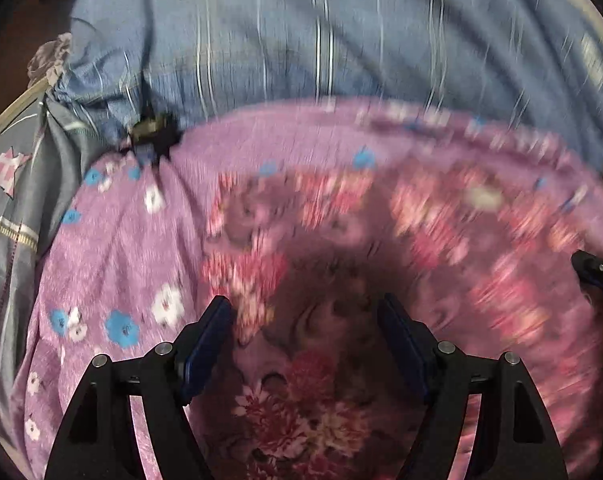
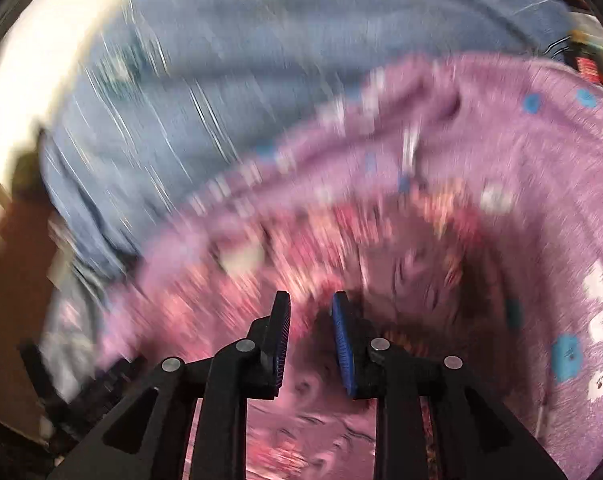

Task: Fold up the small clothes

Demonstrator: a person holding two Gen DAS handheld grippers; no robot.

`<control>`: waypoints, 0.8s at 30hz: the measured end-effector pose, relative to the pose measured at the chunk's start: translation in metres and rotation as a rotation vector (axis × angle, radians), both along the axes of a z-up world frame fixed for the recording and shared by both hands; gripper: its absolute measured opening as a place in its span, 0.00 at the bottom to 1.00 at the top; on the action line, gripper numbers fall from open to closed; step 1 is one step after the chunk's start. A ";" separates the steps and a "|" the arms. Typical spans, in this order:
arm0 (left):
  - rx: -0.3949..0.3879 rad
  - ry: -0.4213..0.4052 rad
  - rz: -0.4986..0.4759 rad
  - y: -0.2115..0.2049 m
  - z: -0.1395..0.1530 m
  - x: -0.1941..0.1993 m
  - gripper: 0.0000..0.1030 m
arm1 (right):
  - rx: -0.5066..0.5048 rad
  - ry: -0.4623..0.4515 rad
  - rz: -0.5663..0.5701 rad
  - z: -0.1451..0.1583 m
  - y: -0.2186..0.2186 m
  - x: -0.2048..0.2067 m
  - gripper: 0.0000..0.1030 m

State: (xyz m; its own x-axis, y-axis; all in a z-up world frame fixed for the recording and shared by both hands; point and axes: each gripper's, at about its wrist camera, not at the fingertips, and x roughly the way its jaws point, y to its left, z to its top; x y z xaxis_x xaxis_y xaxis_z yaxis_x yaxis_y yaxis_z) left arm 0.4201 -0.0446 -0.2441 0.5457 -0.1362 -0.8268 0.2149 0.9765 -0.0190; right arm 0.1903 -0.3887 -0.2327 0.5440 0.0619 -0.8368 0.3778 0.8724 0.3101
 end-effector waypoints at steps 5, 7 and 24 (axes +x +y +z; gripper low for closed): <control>0.025 -0.071 0.011 -0.010 0.011 -0.005 0.73 | -0.149 -0.047 0.038 0.017 0.030 -0.003 0.26; 0.037 -0.115 0.026 -0.011 0.018 -0.011 0.73 | -0.159 -0.061 0.061 0.017 0.041 -0.003 0.27; 0.036 -0.191 0.038 -0.017 0.035 -0.034 0.73 | -0.457 -0.057 0.177 0.030 0.105 -0.001 0.39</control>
